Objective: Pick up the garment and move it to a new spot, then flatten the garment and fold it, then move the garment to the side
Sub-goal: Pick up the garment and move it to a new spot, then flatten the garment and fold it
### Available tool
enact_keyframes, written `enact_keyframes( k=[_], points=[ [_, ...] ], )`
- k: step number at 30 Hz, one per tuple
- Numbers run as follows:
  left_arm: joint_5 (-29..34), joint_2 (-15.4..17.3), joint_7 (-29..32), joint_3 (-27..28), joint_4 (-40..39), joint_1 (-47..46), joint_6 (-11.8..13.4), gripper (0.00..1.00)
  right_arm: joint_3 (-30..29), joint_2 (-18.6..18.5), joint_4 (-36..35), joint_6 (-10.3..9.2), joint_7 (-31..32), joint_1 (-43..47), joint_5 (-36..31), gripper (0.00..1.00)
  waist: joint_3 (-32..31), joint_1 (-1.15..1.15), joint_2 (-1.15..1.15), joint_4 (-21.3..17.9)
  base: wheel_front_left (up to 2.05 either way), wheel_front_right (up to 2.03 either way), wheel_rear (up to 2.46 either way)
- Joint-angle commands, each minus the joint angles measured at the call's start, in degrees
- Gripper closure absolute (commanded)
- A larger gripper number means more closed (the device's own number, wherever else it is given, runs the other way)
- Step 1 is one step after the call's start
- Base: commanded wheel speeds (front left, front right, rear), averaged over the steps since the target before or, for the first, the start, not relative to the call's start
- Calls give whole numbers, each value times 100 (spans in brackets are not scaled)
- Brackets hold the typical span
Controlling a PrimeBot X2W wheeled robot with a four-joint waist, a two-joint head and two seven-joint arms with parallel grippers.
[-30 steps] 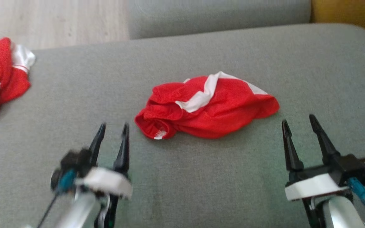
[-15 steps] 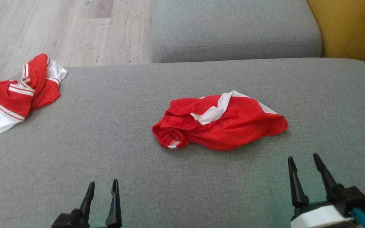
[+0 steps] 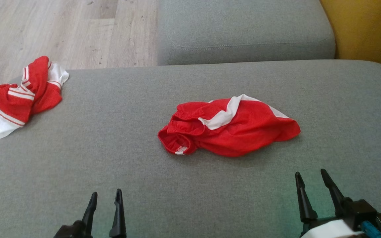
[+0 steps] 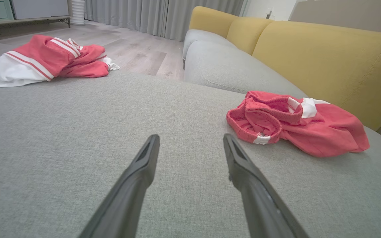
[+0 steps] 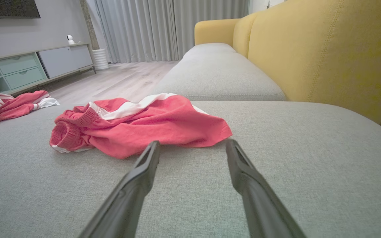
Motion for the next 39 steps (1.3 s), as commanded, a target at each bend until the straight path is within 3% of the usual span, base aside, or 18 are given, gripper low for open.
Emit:
enact_keyframes(
  k=[1, 16, 22, 27, 35, 39],
  points=[
    [58, 17, -55, 261, -166, -199, 34, 0, 136, -33, -137, -4, -88, -308, 16, 0, 7, 0, 0, -2, 0, 0, 0],
    [39, 66, -22, 270, -194, -222, 93, 0, 123, -33, -187, -4, -110, -370, -53, 0, 122, 0, 0, -29, 0, 0, 0],
    [215, 27, 212, 86, -364, -763, 90, 0, 128, -33, -340, -4, -86, -602, -149, 0, 444, 0, 0, -103, 0, 0, 0],
    [402, -227, 711, -308, -175, -1828, -116, 0, 183, -33, -442, -4, -57, -928, -233, 0, 817, 0, 0, -280, 0, 0, 0],
    [342, -730, 1685, -856, 793, -3158, -610, 0, 295, -33, -460, -4, -60, -1228, -236, 0, 1236, 0, 0, -709, 0, 0, 0],
    [269, -804, 1943, -911, 1099, -3394, -641, 0, 273, -33, -437, -4, -75, -1282, -207, 0, 1350, 0, 0, -878, 0, 0, 0]
  ],
)
